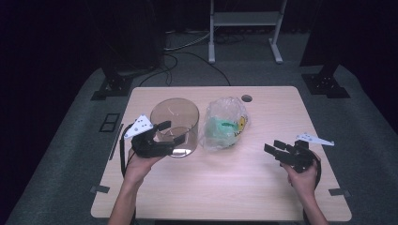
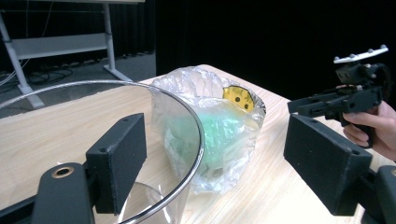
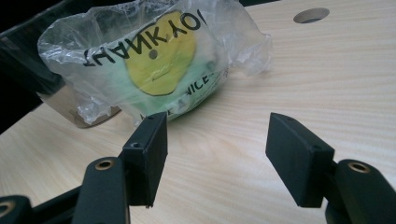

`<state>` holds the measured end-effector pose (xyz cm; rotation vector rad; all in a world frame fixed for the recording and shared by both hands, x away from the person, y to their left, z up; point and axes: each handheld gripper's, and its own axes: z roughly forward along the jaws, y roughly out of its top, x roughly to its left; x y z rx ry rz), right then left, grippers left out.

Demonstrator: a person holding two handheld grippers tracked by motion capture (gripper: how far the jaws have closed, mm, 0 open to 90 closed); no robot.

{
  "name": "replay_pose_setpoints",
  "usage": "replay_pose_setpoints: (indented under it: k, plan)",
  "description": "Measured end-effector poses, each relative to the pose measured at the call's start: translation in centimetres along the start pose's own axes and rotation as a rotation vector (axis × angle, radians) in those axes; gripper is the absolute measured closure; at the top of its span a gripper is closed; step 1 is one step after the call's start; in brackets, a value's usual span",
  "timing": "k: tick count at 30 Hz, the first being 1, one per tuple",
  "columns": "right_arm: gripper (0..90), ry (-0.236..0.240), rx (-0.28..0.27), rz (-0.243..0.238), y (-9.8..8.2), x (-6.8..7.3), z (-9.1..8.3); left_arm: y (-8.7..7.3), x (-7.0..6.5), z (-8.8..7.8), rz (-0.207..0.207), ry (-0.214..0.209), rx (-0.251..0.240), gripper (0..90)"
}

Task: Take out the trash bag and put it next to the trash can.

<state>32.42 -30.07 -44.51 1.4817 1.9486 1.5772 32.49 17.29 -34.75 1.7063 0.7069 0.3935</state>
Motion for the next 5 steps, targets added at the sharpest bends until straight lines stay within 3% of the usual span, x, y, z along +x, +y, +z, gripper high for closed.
replay_pose_setpoints:
  k: [5]
  plan:
    - [37.1,0.008,-0.042,0.045,-2.0,0.1,-0.8,0.0,-0.1,0.0,0.001,-0.002,0.001,19.5]
